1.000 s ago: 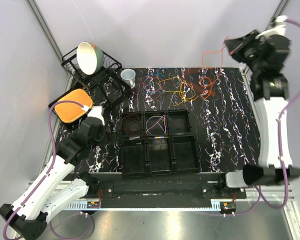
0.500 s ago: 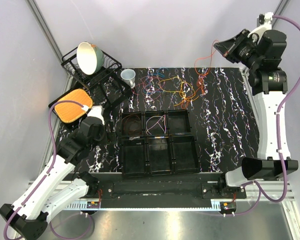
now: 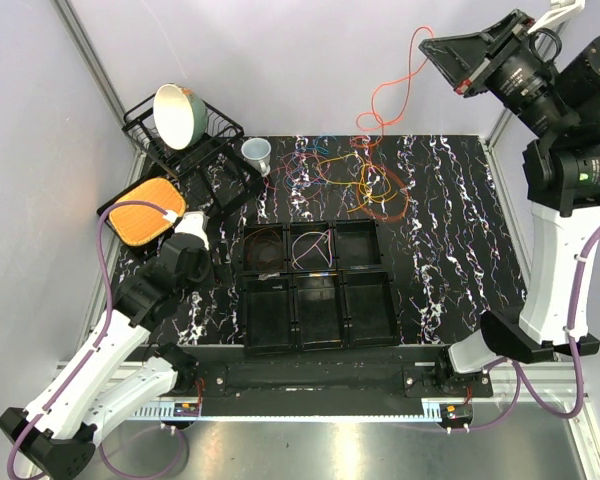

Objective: Untangle the cables

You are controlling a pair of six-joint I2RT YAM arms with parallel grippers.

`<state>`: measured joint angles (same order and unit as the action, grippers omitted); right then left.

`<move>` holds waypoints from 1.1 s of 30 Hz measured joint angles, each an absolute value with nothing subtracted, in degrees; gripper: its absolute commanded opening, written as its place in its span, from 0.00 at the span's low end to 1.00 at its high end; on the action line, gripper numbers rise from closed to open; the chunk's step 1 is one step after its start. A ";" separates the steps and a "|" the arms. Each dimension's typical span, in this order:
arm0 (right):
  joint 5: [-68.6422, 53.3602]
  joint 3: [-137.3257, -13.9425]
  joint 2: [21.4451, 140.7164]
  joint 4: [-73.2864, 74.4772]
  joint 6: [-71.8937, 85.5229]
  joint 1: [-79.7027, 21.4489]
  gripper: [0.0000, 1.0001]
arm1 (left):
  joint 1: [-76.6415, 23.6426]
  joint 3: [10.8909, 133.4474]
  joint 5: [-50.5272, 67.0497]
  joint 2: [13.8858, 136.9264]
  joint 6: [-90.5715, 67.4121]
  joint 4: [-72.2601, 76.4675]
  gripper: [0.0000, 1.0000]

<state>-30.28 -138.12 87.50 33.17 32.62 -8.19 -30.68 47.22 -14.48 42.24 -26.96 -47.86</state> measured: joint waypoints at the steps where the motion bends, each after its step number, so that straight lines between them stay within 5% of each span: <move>1: -30.94 -138.67 87.48 33.30 32.67 -8.23 0.00 | -30.68 47.22 -14.48 42.24 -26.96 -47.86 0.88; 18: -38.61 -139.22 89.47 46.37 32.71 -12.51 0.00 | -29.69 47.22 -14.26 42.87 -26.96 -47.86 0.88; 33: -32.64 -131.66 88.73 49.63 28.88 -12.60 0.00 | -29.61 47.22 -14.13 42.85 -26.96 -47.86 0.88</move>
<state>-32.64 -131.66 88.73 49.63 28.88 -12.60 -29.61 47.22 -14.13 42.85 -26.96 -47.86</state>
